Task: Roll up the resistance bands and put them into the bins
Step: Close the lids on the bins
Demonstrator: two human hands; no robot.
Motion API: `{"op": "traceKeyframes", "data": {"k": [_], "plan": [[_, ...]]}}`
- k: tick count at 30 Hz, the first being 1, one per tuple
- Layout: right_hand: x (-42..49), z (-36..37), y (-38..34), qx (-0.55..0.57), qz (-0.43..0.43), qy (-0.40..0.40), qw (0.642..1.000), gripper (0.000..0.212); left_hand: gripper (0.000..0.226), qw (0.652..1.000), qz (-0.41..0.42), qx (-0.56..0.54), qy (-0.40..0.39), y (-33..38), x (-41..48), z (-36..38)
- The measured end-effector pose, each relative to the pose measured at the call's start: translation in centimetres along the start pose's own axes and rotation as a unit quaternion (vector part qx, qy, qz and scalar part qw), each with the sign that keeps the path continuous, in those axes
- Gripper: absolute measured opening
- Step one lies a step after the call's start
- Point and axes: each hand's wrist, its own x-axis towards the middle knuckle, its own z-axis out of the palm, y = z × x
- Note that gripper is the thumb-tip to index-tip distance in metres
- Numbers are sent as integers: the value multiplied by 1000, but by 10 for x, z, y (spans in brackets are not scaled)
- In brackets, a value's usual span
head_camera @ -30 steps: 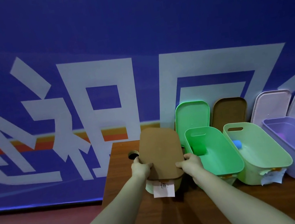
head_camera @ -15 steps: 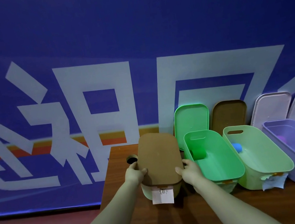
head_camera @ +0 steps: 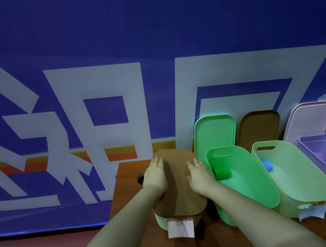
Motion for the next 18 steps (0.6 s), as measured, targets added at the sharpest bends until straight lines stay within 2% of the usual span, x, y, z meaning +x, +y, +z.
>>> {"op": "traceKeyframes", "data": {"k": [5,11,18], "plan": [[32,-8,6,-37,-14,-12,999,63,70,999,31,27,-2,1,33,3],[46,1,11,-57,-2,-64,996,65,56,999,28,26,-37,-11,51,17],[45,14,16,-93,-7,-33,995,67,60,999,48,18,-1,-20,51,36]]}}
